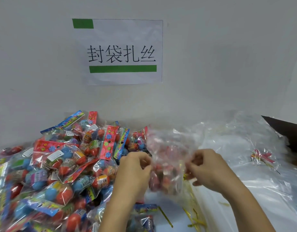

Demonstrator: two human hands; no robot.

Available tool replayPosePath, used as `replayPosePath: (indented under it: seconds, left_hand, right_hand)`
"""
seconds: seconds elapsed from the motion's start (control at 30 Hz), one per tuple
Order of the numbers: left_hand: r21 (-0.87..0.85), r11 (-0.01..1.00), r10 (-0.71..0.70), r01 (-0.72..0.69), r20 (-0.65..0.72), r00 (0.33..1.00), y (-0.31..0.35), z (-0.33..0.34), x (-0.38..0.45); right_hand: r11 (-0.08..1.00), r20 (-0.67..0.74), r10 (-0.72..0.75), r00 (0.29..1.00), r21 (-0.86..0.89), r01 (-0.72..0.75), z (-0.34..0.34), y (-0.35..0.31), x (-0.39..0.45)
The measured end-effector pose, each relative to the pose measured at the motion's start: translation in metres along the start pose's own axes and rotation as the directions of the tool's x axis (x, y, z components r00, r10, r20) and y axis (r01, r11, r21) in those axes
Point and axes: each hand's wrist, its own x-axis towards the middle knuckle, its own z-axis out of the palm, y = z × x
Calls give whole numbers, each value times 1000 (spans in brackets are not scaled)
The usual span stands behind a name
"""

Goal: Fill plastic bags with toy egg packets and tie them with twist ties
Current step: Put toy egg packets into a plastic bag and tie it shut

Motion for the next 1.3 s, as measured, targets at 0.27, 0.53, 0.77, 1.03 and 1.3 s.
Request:
replayPosePath:
  seconds: [0.27,0.53,0.77,1.03,1.3]
  left_hand:
    - [-105,994,-13,12,-8,1000,-3,3,-1]
    - [-117,990,-25,73,370,929,-13,-9,-3]
    - [-17,1000,-1,11,481,877,-12,-9,-4]
    - [-1,999,45,-52,519,853,-6,-7,-5]
    - [41,996,47,-85,563,825,-13,-8,-1]
  right_hand:
    - [998,-2,-5,1000,55,5,11,7,4]
    - [996,121,85,989,-15,-84,18,25,9]
    - [991,-338,-132,932,-23,132,-39,1,2]
    - [941,8,-338,941,25,337,-39,-56,-34]
    - [898,-51,-181,982,-416,144,-11,-46,-25]
